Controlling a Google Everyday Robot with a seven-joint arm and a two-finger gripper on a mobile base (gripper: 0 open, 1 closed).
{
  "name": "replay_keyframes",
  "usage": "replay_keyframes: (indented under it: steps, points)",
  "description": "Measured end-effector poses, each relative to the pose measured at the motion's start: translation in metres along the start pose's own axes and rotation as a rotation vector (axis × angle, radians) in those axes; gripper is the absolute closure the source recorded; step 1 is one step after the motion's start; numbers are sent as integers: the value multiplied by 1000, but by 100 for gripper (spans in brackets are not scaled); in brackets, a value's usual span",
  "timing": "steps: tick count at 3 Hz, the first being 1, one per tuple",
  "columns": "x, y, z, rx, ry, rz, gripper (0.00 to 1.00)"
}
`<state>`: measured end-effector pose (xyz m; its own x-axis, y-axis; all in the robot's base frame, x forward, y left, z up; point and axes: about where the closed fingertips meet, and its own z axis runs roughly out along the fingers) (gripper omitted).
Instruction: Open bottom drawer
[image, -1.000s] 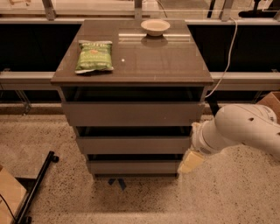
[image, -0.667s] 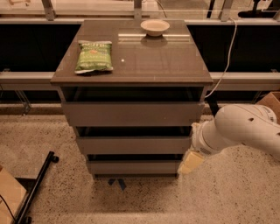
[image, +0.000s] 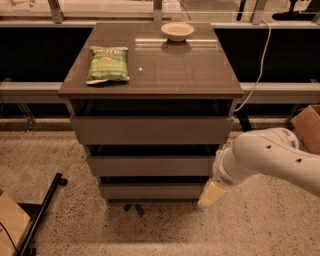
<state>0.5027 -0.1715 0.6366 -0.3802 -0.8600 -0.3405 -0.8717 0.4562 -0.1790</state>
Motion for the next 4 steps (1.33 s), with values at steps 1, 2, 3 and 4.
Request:
replay_keyframes:
  steps: [1,2,3,4]
  points:
    - [19,16,66,-38,-36,66,0]
    - [33,21,108,-57,-87,123,0]
    - [42,20,152,-84,-156,172,0]
    - [50,11,196,-123,-215,193,0]
